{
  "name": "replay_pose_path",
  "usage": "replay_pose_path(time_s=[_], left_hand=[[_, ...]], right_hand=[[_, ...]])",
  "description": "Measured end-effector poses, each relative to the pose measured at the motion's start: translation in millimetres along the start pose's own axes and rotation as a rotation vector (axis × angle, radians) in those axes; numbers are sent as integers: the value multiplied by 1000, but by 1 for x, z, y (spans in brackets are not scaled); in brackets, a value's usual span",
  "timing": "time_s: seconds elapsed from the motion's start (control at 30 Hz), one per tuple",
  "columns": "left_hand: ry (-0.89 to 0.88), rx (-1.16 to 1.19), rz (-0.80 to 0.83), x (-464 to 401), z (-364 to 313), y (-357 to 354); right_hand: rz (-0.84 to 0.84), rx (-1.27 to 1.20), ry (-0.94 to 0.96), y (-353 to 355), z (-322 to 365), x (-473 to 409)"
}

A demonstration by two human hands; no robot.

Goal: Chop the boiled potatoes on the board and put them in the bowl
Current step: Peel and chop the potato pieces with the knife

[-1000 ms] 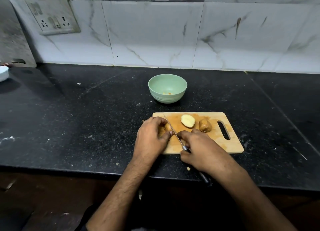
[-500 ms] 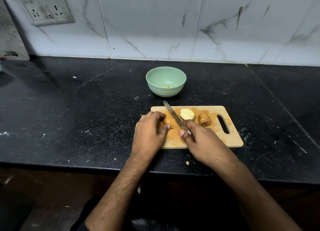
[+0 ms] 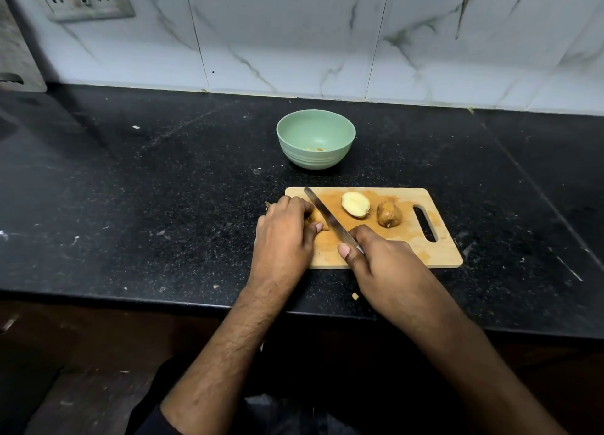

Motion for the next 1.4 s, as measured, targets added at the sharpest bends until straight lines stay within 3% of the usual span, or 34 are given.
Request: replay_pose_path(time_s=[0.4,0.63,1.4], left_hand=[[32,-23,29,-1,-1,0],[18,-45,33,-2,-4,3],[28,-40,83,-12,-9,8]], right_hand=[[96,243,-13,-6,14,-6],[22,352,26,-11,18,0],[232,312,-10,-14,13,-30]])
Point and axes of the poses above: each hand's wrist, its own x-axis away from the middle knuckle, its own y-axis out of the back of the hand, z = x × y, the point moved 2 cm from there along -x, towards the middle knuckle, and after that the axes turned 10 degrees about -z, right-handed, at the moved point
